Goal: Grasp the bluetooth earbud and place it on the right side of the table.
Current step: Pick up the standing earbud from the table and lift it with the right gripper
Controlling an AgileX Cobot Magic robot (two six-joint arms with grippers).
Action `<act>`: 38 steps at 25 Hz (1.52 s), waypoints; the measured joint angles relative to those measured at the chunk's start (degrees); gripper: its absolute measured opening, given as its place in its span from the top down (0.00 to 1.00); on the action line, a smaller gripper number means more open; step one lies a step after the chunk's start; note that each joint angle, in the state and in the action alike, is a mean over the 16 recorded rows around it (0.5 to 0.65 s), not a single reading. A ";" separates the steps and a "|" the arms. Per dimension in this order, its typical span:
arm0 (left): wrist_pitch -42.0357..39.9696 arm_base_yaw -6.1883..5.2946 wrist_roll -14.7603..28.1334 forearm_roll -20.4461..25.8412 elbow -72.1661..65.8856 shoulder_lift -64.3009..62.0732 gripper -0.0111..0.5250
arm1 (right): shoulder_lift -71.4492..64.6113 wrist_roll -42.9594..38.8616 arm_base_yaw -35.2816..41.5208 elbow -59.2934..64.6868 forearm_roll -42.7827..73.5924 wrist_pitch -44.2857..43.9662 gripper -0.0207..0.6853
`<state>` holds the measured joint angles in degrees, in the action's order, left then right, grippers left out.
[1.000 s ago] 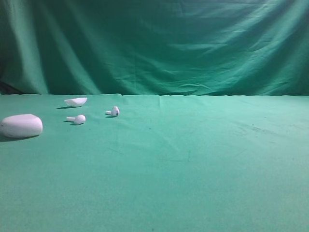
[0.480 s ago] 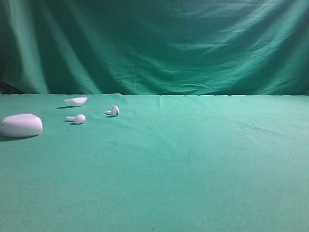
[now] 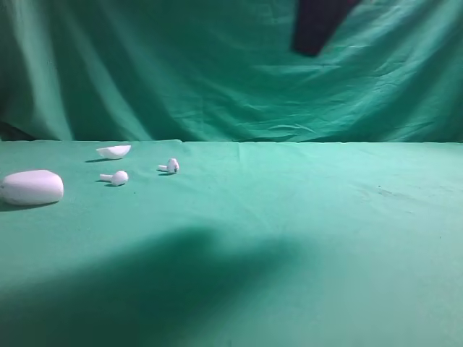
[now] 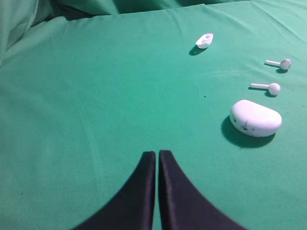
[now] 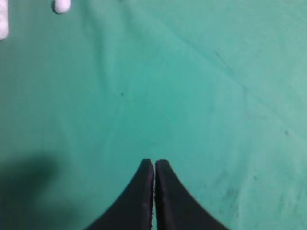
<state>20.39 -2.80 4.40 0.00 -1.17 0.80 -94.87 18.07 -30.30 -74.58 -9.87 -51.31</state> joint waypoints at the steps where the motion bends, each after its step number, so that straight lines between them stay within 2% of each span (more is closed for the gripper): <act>1: 0.00 0.00 0.00 0.00 0.00 0.00 0.98 | -2.66 -0.56 -1.03 -3.04 0.32 -0.86 0.89; 13: 0.00 0.00 0.00 0.00 0.00 0.00 0.98 | -30.25 -7.56 -7.43 -36.53 3.64 -11.07 0.50; 18: 0.00 0.00 0.00 0.01 0.00 0.00 0.98 | -38.26 -10.55 -8.08 -46.13 5.63 -14.64 0.42; 28: 0.00 0.00 0.00 0.01 0.00 0.00 0.98 | -45.44 -12.68 -8.18 -53.11 7.41 -15.72 0.42; 38: 0.00 0.00 0.00 0.01 0.00 0.00 0.98 | -46.55 -13.08 -8.18 -54.16 7.69 -15.65 0.68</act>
<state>20.39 -2.80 4.40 0.01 -1.17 0.80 -141.42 4.99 -38.48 -128.74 -2.18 -66.95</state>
